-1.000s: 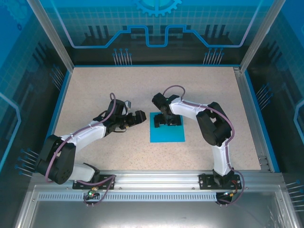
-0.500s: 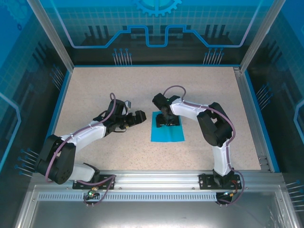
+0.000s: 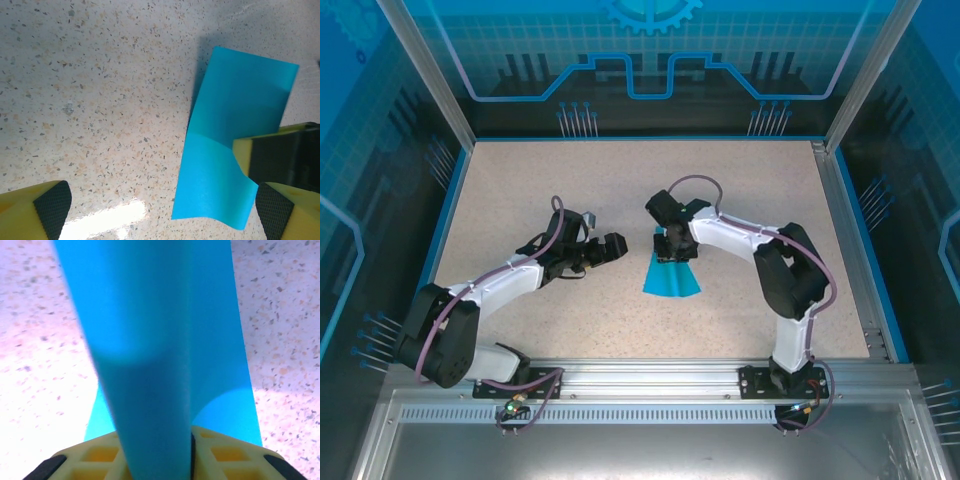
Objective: Fold a paper plane with a square sheet of paper (pick it up from the middle)
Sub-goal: Fold the square sheet of paper in half at the center of the table.
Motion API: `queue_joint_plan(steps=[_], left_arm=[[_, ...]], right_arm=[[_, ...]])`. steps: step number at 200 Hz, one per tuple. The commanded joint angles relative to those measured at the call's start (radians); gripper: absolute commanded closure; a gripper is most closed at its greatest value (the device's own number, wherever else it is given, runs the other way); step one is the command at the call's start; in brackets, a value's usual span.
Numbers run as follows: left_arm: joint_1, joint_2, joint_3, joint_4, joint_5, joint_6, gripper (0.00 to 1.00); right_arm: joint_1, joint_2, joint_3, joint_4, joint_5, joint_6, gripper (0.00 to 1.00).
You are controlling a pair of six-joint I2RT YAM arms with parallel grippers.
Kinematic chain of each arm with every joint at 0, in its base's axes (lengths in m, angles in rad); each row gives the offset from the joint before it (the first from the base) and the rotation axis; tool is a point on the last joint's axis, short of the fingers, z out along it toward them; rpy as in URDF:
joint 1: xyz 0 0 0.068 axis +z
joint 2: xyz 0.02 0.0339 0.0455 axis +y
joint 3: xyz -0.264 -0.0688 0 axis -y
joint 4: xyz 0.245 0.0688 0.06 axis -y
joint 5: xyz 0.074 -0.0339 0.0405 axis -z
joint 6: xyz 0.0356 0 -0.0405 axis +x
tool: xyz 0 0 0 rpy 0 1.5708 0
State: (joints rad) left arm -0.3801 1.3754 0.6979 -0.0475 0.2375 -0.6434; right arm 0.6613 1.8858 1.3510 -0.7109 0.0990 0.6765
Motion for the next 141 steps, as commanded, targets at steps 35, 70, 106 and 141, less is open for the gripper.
queue_joint_plan(steps=[35,70,106,141], left_arm=[[0.014,-0.046,0.026,-0.025,-0.008,-0.011,0.01],[0.068,-0.052,0.019,0.036,0.111,-0.059,0.01],[0.070,-0.030,0.026,0.058,0.183,-0.053,0.01],[0.066,0.022,0.029,0.082,0.250,-0.042,0.01]], right_arm=[[-0.098,-0.197,-0.186,0.445,-0.503,0.076,0.67],[-0.152,-0.159,-0.249,0.644,-0.715,0.145,0.65],[-0.208,-0.100,-0.365,0.763,-0.728,0.212,0.62],[-0.205,-0.039,-0.299,0.513,-0.587,0.061,0.59]])
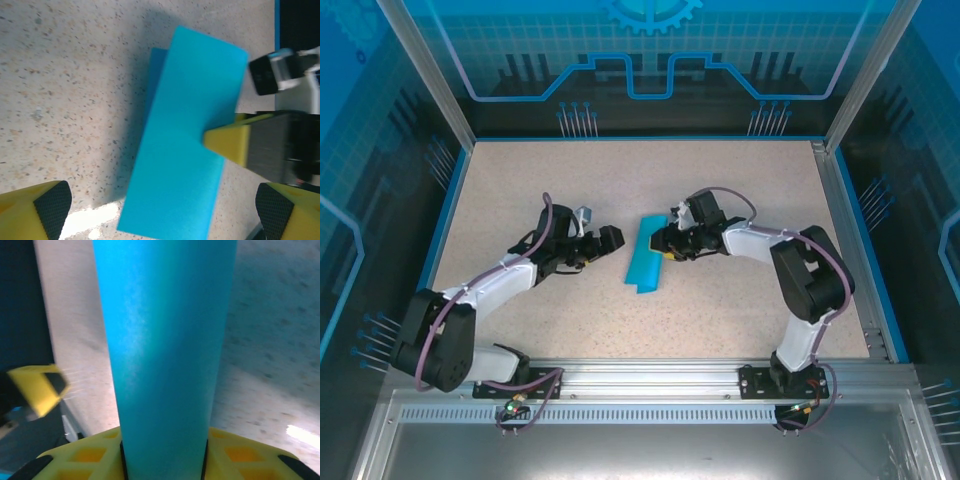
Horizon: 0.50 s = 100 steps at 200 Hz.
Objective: Fold a paper plane with a square sheet of paper (pick it up from the middle)
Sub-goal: Fold the square sheet of paper in half at the center of the table.
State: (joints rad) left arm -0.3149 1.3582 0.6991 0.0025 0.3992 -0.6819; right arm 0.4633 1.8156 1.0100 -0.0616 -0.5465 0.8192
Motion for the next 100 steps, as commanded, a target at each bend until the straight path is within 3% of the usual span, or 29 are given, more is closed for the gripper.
queue_joint_plan(steps=[1,35,46,100], left_arm=[[0.000,0.041,0.030,0.032,0.091,-0.003,0.01],[-0.046,0.102,0.067,0.015,0.111,0.024,0.04],[-0.057,0.112,0.076,0.008,0.100,0.025,0.05],[-0.061,0.166,0.097,0.016,0.104,0.022,0.08]], right_arm=[[-0.007,0.031,0.045,-0.141,0.061,-0.085,0.59],[-0.010,0.048,0.082,-0.234,0.131,-0.134,0.54],[-0.011,0.038,0.078,-0.236,0.148,-0.135,0.48],[-0.011,-0.018,0.051,-0.275,0.214,-0.137,0.37]])
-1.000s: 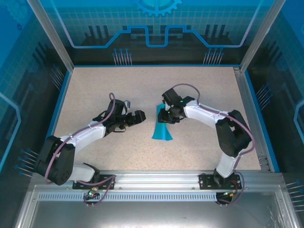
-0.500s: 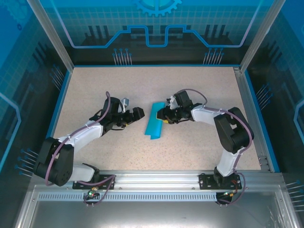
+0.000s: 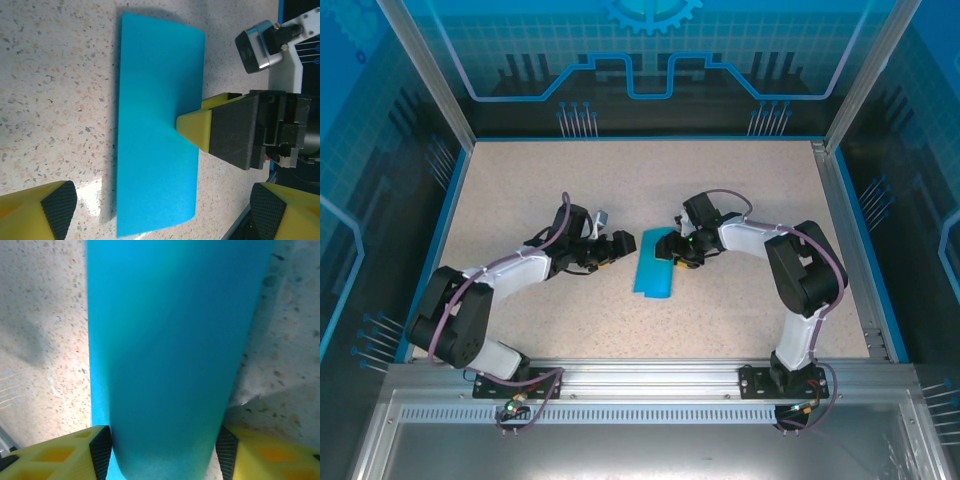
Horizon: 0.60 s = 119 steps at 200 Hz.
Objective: Fold a paper plane with a square sheet of paper (pick it up from the middle)
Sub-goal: Fold the square sheet of paper in half at the center of the table.
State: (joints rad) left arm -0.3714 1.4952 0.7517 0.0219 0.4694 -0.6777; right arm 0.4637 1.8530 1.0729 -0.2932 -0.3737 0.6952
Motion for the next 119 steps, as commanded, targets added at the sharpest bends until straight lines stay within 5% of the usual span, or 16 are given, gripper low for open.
queue_joint_plan(steps=[1,119], left_arm=[[-0.004,0.029,0.045,-0.003,0.034,0.018,0.08],[-0.045,0.123,0.083,0.036,0.099,-0.019,0.20]], right_arm=[[-0.011,-0.057,-0.013,-0.044,0.043,-0.012,0.37],[-0.023,-0.120,-0.088,-0.004,0.045,0.010,0.36]])
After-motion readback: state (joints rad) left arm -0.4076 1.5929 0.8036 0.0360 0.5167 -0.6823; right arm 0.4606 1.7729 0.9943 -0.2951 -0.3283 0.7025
